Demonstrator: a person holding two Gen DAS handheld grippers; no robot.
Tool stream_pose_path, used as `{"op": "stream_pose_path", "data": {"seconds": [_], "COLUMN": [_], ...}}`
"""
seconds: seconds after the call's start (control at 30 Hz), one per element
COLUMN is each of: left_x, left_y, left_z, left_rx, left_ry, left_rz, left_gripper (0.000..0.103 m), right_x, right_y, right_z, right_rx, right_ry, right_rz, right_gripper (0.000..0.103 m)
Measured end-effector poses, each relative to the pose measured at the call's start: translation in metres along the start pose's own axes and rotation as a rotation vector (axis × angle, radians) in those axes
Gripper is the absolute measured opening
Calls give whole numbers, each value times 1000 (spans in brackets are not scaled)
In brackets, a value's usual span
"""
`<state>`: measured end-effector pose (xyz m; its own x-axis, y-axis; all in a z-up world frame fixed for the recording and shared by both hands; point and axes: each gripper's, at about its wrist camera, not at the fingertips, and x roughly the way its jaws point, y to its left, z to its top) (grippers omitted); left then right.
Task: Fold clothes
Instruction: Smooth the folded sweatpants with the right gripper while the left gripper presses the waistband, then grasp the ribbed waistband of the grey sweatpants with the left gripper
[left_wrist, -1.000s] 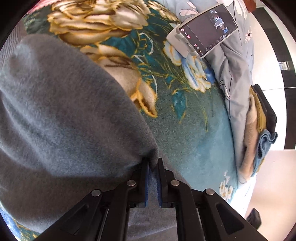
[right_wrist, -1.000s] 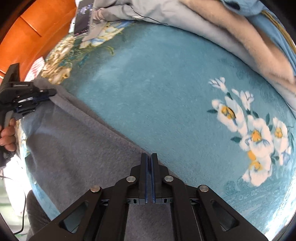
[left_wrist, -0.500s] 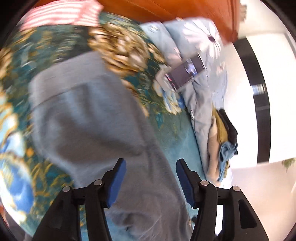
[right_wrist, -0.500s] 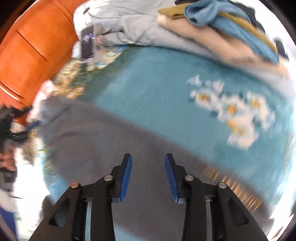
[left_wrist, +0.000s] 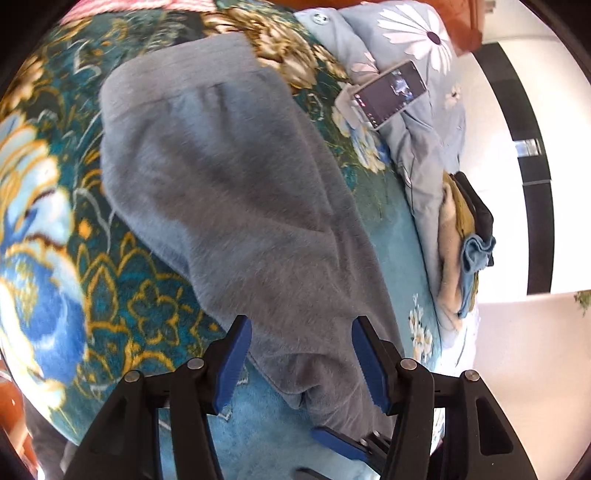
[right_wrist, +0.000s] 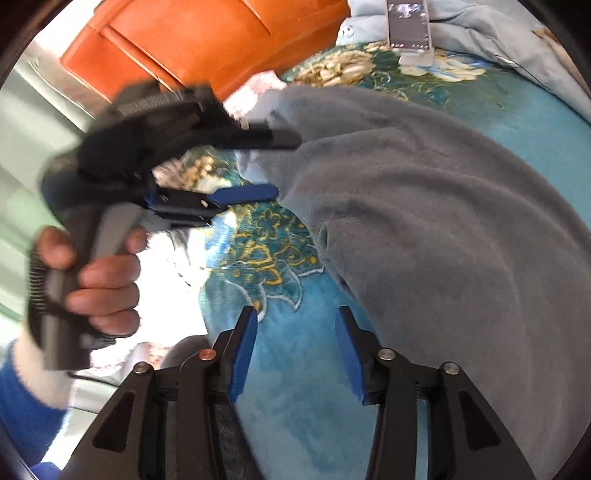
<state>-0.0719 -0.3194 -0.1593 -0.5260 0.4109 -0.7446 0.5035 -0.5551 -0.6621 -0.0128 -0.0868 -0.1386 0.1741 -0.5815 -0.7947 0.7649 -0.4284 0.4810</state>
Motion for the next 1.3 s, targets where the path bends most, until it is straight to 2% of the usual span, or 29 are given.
{"op": "stream_pose_path", "data": {"seconds": [0.1, 0.2, 0.3, 0.47, 0.57, 0.7, 0.77, 0.9, 1.03, 1.17, 1.3], "left_x": [12, 23, 31, 35, 35, 31, 29, 27, 23, 20, 15], "left_y": [-3, -1, 9, 17, 19, 22, 24, 28, 36, 42, 47], "left_z": [11, 18, 19, 17, 19, 19, 19, 21, 22, 22, 21], "left_rx": [51, 79, 68, 61, 66, 74, 75, 66, 51, 39, 36], "left_ry": [17, 30, 38, 39, 40, 40, 42, 43, 41, 43, 43], "left_rz": [38, 76, 79, 71, 67, 56, 52, 42, 38, 35, 34], "left_gripper": [62, 62, 62, 62, 62, 62, 62, 62, 62, 62, 62], "right_x": [6, 2, 1, 11, 20, 29, 33, 35, 35, 43, 45], "right_y": [-11, -28, -38, -8, -3, -19, -24, -23, -10, 12, 10], "right_z": [2, 5, 8, 10, 13, 20, 26, 31, 27, 20, 15], "right_rx": [29, 73, 145, 60, 18, 47, 60, 62, 23, -83, -79], "right_ry": [3, -36, -35, -17, 4, -9, -9, -12, 5, 56, 78], "right_rz": [-79, -184, -152, -95, -141, -223, -219, -182, -63, -14, 0], "right_gripper": [47, 47, 47, 47, 47, 47, 48, 57, 57, 59, 59]}}
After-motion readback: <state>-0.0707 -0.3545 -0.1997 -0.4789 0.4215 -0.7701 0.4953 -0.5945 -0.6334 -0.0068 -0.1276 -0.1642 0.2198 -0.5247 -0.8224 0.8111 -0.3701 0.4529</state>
